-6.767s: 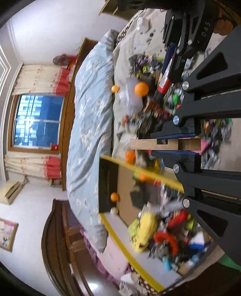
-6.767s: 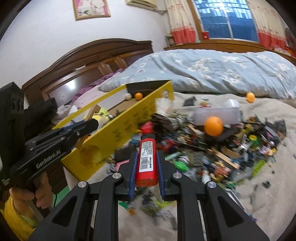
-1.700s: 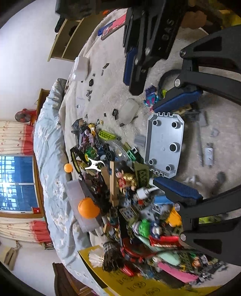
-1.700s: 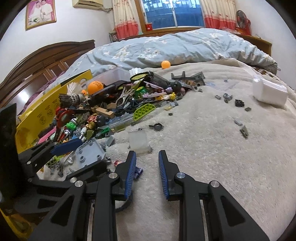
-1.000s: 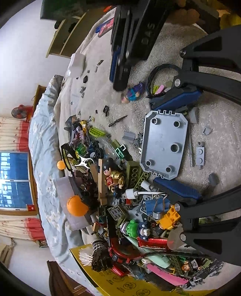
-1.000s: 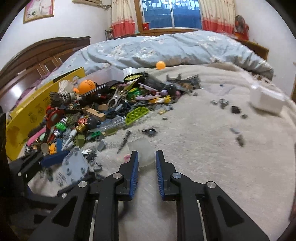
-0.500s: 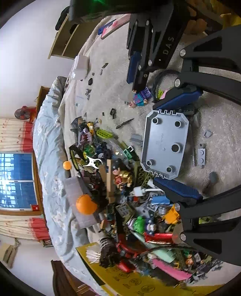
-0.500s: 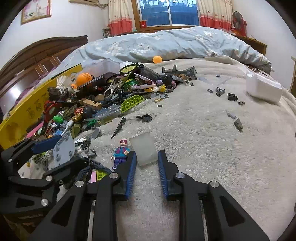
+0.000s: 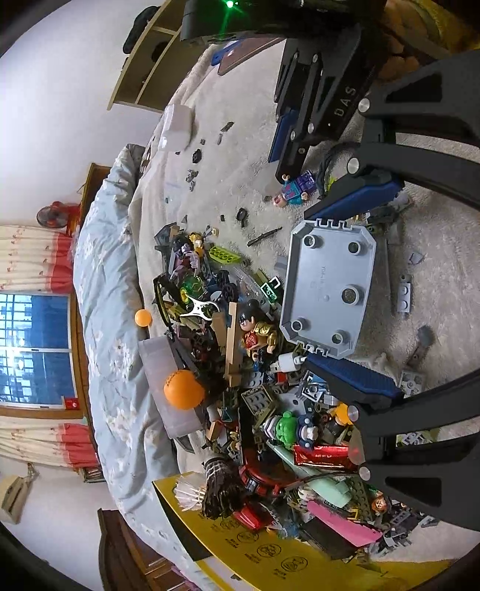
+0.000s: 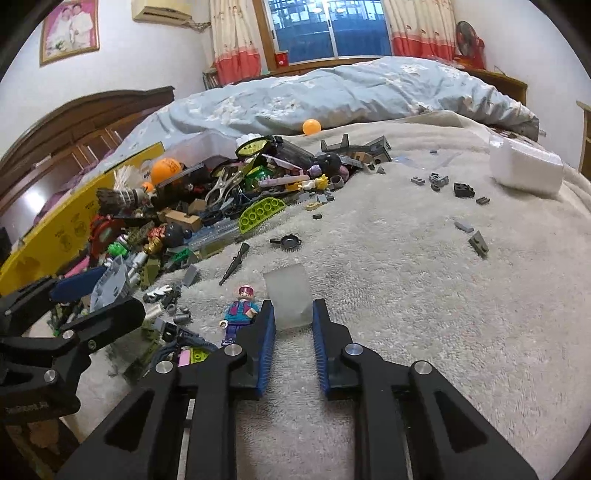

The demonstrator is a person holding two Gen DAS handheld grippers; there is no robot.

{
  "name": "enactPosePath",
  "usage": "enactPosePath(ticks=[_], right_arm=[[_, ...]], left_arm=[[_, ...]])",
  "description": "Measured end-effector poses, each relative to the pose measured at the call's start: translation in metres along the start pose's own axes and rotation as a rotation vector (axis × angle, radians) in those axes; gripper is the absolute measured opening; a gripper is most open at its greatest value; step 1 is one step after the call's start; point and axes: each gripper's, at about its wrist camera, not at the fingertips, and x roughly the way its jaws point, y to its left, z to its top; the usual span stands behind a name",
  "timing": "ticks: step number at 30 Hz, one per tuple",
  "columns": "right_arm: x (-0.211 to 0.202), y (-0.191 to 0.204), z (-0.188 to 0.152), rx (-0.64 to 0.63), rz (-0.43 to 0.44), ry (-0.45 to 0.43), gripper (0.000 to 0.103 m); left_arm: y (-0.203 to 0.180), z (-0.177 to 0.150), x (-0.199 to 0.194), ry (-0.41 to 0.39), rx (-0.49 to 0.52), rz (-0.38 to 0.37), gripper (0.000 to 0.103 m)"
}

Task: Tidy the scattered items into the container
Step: 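Grasp the grey Lego plate with the left tool while the right tool grasps the clear square piece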

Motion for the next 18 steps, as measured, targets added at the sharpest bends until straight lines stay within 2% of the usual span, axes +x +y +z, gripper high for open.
enactPosePath(ticks=[10,18], right_arm=[[-0.017,0.019,0.008,-0.034,0.04,-0.021,0.019],[-0.021,0.029,0.012,-0.05,0.062,-0.022,0.019]], left_arm=[[0.008,0.006,-0.017,-0.054,-0.013,0.014,0.072],[0.018,0.006,-0.028,-0.062,-0.021,0.064,0.071]])
